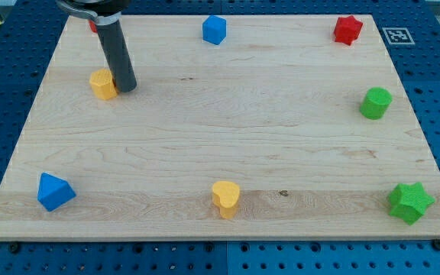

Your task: Point your arm to center

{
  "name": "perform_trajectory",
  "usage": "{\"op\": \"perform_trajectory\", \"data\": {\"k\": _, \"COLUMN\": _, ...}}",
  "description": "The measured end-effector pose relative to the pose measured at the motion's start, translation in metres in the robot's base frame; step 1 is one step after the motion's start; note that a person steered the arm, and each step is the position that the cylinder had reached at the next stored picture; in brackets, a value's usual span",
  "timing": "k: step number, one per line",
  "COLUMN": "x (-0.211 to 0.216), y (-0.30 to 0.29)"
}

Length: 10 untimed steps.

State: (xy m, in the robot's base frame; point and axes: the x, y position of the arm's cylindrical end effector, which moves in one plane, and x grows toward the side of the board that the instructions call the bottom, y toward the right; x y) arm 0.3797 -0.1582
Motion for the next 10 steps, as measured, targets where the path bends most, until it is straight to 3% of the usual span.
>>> {"op": "perform_trajectory", "data": {"k": 6, "x": -0.013, "y": 0.000}}
{"op": "perform_trajectory", "data": {"k": 8, "x": 0.015, "y": 0.120}}
{"op": "perform_trajectory", "data": {"k": 9, "x": 0.044, "y": 0.159}}
{"op": "perform_trajectory", "data": {"k": 10, "x": 0.046, "y": 0.160}}
